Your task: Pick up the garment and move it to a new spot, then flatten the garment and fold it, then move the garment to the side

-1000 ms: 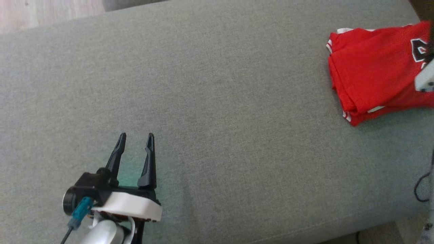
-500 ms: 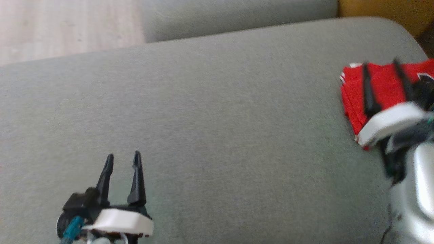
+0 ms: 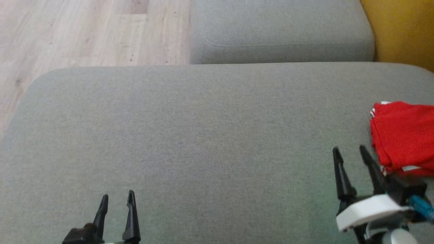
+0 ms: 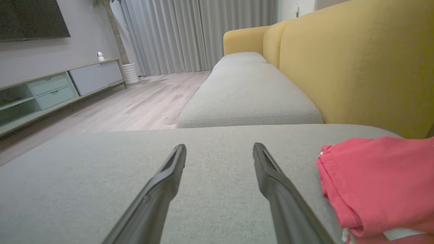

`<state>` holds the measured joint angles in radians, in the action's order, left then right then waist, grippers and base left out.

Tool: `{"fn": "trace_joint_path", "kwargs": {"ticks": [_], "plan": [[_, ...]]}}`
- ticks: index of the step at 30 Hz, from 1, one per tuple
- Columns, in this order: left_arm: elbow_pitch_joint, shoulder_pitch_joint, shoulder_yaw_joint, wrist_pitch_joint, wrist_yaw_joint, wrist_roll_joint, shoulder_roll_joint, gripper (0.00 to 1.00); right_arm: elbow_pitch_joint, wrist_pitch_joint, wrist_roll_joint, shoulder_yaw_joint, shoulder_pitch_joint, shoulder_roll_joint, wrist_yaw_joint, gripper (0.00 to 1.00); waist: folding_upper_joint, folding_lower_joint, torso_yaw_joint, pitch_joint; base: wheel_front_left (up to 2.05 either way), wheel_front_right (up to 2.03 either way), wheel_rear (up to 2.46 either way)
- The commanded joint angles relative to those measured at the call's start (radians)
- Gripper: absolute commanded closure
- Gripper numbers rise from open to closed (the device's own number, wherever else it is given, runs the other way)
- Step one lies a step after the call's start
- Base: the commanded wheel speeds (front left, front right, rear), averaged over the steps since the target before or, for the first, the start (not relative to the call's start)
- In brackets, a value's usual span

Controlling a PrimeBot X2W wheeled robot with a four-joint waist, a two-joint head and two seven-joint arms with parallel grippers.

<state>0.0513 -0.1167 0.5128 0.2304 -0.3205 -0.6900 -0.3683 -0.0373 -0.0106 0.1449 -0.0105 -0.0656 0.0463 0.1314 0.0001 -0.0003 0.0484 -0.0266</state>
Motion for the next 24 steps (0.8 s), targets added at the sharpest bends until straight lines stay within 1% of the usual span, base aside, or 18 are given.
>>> {"fn": "trace_joint_path", "kwargs": {"ticks": [1,5,8,19,20,24], "plan": [[-0.028,0.034,-0.041,0.011,-0.008,-0.003,-0.020,0.00,0.043,-0.014,0.018,0.035,0.011,0.004,-0.001,0.00,-0.0001,0.0003,0.012,-0.010,0.00,0.00,0.00],[-0.032,0.026,-0.037,0.013,-0.009,0.000,-0.018,0.00,0.036,-0.024,0.044,0.050,-0.028,0.004,-0.001,0.00,-0.0001,0.0003,0.019,-0.016,0.00,0.00,0.00],[-0.040,0.028,-0.029,0.014,-0.003,0.008,-0.021,0.00,0.024,-0.027,0.033,0.039,-0.044,0.004,-0.001,0.00,-0.0001,0.0003,0.022,-0.016,0.00,0.00,0.00],[-0.037,0.028,-0.023,0.015,-0.006,0.006,-0.013,0.00,0.013,-0.025,0.038,0.052,-0.062,0.004,-0.001,0.00,-0.0001,0.0003,0.013,-0.018,0.00,0.00,0.00],[-0.008,-0.012,0.007,0.001,-0.004,0.003,-0.001,1.00,-0.016,-0.016,0.032,0.029,-0.083,-0.001,0.000,1.00,-0.0001,0.0003,0.013,-0.018,0.00,0.00,0.00],[0.052,-0.025,0.014,-0.001,-0.005,0.003,0.021,1.00,-0.089,-0.014,0.031,0.034,-0.106,-0.002,0.000,1.00,-0.0001,0.0003,0.012,-0.018,0.00,0.00,0.00]]}}
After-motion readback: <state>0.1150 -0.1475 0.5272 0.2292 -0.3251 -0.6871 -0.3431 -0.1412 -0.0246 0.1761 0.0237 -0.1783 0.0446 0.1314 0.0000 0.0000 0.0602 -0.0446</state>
